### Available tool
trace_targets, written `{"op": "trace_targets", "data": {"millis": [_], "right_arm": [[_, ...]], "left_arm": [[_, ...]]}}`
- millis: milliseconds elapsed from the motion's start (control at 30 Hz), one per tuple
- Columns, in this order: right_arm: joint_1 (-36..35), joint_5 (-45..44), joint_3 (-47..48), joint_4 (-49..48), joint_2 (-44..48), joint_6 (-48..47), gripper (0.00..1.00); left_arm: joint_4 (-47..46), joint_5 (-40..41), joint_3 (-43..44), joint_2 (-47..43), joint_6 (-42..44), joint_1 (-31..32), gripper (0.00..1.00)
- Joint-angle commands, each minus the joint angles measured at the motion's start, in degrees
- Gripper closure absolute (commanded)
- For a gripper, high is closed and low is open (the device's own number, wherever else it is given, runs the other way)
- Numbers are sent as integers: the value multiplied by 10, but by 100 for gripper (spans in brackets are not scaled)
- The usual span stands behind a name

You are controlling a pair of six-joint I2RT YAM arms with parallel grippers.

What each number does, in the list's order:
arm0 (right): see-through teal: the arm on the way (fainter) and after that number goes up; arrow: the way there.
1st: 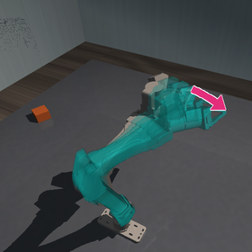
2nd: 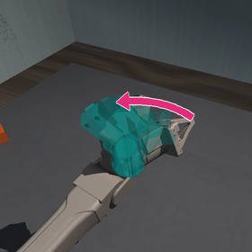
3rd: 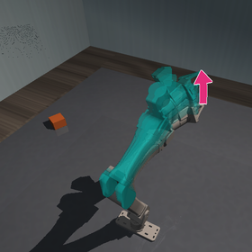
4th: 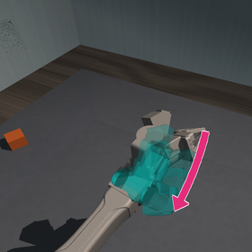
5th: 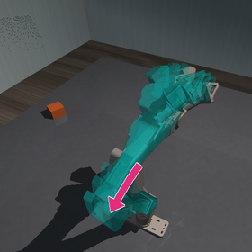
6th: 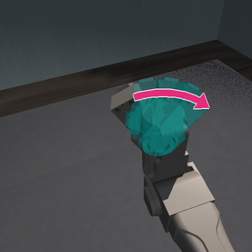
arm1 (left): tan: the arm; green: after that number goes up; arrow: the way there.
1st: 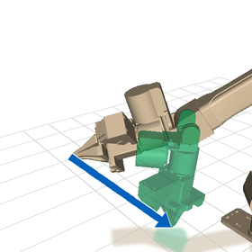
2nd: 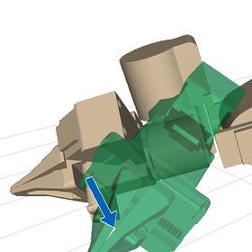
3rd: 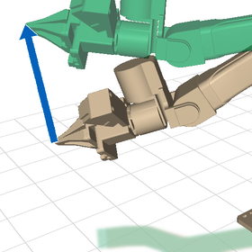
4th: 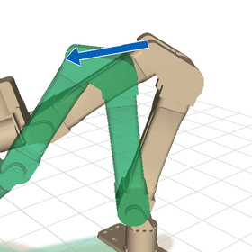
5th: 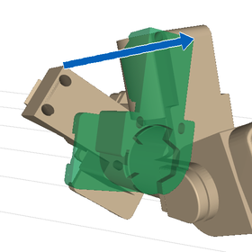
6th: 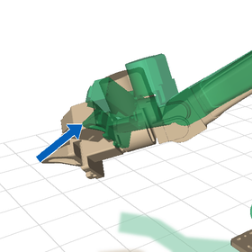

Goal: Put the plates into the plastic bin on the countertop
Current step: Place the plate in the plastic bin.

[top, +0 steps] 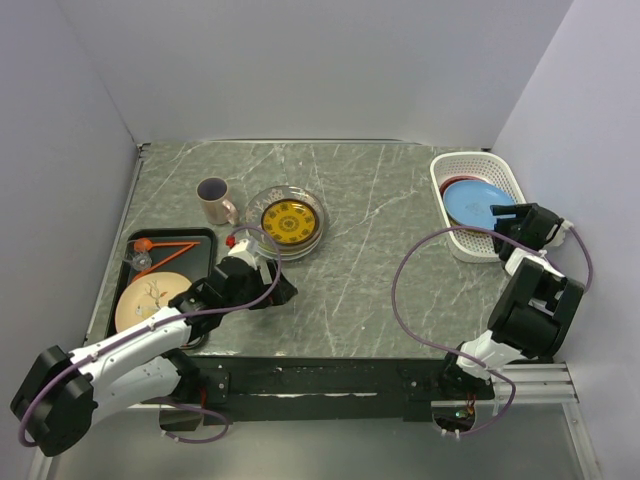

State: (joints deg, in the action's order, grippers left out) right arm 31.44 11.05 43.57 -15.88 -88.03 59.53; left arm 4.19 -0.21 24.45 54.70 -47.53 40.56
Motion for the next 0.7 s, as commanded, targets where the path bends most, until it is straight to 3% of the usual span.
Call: {"op": "trace_targets", "data": {"millis": [0, 667], "right_arm": [[-5, 6, 10, -21, 11, -10, 14], [-5, 24, -67, -3, 145, -25, 0]], "left_arm": [[-8, -2, 22, -17, 10, 1, 1], [2, 31, 26, -19, -5, 1, 1]]}}
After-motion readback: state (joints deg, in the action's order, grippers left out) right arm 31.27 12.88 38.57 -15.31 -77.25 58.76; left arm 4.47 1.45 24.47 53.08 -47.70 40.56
